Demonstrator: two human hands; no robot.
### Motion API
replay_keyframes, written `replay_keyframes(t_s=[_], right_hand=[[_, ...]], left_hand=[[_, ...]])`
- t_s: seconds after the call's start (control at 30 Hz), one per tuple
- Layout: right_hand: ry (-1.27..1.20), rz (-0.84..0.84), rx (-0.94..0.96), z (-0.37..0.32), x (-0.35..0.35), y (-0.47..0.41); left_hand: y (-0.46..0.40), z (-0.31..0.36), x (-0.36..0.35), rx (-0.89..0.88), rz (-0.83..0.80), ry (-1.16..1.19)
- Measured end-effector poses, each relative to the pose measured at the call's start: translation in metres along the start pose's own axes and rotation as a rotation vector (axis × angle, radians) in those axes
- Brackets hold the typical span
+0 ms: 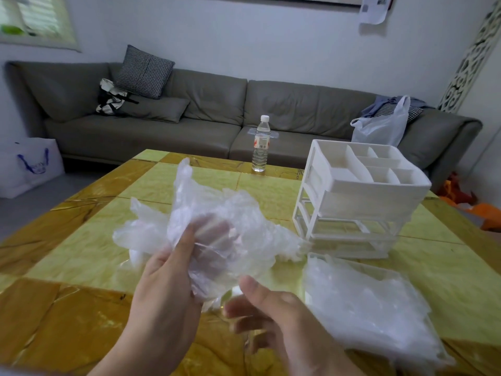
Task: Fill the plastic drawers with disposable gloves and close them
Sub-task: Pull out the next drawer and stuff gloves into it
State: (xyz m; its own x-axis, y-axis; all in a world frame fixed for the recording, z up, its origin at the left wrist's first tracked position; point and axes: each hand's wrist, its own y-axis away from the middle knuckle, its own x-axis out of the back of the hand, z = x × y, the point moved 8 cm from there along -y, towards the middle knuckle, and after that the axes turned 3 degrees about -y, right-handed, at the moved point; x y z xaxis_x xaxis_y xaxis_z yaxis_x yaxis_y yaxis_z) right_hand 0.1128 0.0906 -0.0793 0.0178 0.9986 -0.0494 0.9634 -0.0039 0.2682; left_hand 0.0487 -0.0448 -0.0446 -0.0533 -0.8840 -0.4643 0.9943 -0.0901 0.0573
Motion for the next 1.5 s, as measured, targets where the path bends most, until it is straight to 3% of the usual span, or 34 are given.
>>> replay_keyframes(t_s=[0.07, 0.2, 0.3, 0.4, 0.57, 0.73, 0.9, 1.03, 1.13, 1.33, 1.5], right_hand=[[-0.364, -0.034, -0.006, 0.002, -0.008, -0.01], [-0.608, 0.194, 0.157, -0.007, 0.013, -0.015], [-0.482, 0.393, 0.173, -0.002, 0.035, -0.014], [-0.34, 0.458, 0.199, -0.007, 0.038, -0.009], [-0.304, 0.522, 0.243, -0.013, 0.051, -0.002], [-0.312, 0.496, 0.272, -0.021, 0.057, -0.001], [-0.29, 0.508, 0.306, -0.023, 0.065, -0.003], [-0.298, 0.526, 0.294, -0.016, 0.071, -0.007], [-0.229, 0.495, 0.292, -0.011, 0.065, -0.01], [-0.083, 0.4, 0.296, -0.012, 0.054, -0.009], [-0.119, 0.336, 0.259, -0.013, 0.054, -0.009]], left_hand=[[-0.002, -0.009, -0.007, 0.03, -0.049, 0.01], [0.011, -0.027, -0.023, 0.113, -0.189, -0.083], [-0.005, -0.029, -0.017, 0.114, -0.119, -0.173], [-0.016, -0.015, 0.0, 0.048, -0.025, -0.295], [-0.014, 0.025, 0.023, -0.13, 0.096, -0.334], [-0.016, 0.031, 0.033, -0.123, 0.13, -0.358], [-0.026, 0.005, 0.037, 0.199, 0.084, -0.259], [-0.002, -0.025, 0.011, 0.505, -0.291, -0.342], [0.017, -0.041, -0.012, 0.464, -0.405, -0.395], [0.01, -0.044, -0.016, 0.269, -0.177, -0.322], [0.001, -0.028, -0.011, 0.1, -0.114, -0.291]])
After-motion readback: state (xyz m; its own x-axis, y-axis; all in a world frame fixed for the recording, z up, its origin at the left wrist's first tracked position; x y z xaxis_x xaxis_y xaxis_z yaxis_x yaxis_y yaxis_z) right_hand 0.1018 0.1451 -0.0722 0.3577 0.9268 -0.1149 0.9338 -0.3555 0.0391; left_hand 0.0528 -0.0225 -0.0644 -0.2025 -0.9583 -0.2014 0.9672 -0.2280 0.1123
